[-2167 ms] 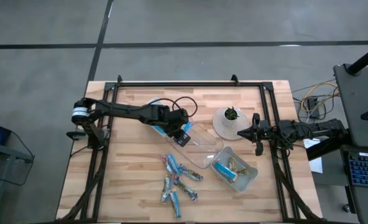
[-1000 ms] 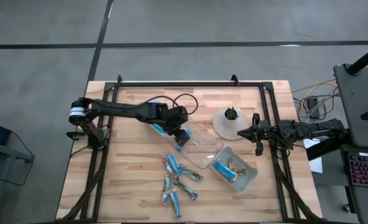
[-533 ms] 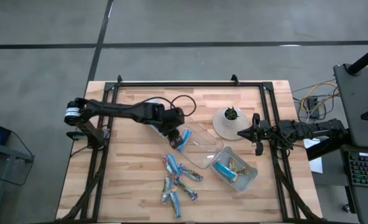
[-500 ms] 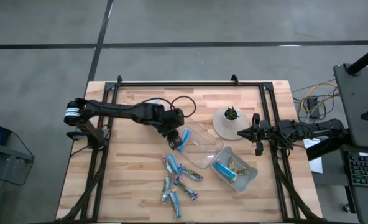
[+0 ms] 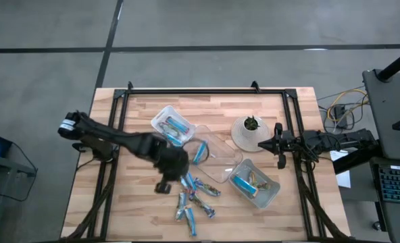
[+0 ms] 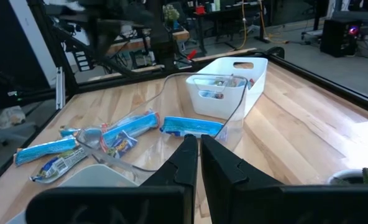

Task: Pick and place Granola Bars by type
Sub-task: Put the orange granola bar into the gray bin

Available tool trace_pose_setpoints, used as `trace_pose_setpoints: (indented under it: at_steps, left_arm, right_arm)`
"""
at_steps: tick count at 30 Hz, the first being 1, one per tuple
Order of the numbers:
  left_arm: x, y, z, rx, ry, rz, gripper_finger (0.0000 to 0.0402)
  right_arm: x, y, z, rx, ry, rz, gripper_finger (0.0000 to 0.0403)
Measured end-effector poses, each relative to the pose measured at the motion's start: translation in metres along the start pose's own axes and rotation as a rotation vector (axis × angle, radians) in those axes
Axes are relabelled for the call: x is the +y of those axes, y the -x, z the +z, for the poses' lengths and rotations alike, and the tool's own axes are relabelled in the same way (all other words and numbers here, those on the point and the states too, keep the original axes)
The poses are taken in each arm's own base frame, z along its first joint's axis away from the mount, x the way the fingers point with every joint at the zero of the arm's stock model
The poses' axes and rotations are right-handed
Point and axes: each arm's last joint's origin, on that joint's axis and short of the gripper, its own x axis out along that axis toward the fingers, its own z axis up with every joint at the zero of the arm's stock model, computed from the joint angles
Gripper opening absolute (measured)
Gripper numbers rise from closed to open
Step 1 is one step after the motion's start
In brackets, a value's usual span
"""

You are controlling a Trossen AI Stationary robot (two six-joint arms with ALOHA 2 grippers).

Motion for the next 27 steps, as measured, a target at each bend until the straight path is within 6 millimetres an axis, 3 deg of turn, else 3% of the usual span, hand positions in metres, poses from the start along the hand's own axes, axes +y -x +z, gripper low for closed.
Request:
trace_pose_setpoints:
  at_steps: [7, 15, 27]
  left_arm:
    - [-0.028, -0.020, -0.006, 0.009, -0.340, -0.051, 0.0000]
    - [-0.041, -0.046, -0.010, -0.027, -0.441, -0.121, 0.0010]
    - [-0.054, -0.043, -0.004, -0.101, -0.533, -0.096, 0.0156]
  right_arm:
    - [0.000, 0.000, 0.000, 0.000, 0.000, 0.000, 0.0013]
    - [0.000, 0.000, 0.000, -0.001, 0.000, 0.000, 0.0013]
    - [0.000, 0.000, 0.000, -0.001, 0.000, 0.000, 0.0013]
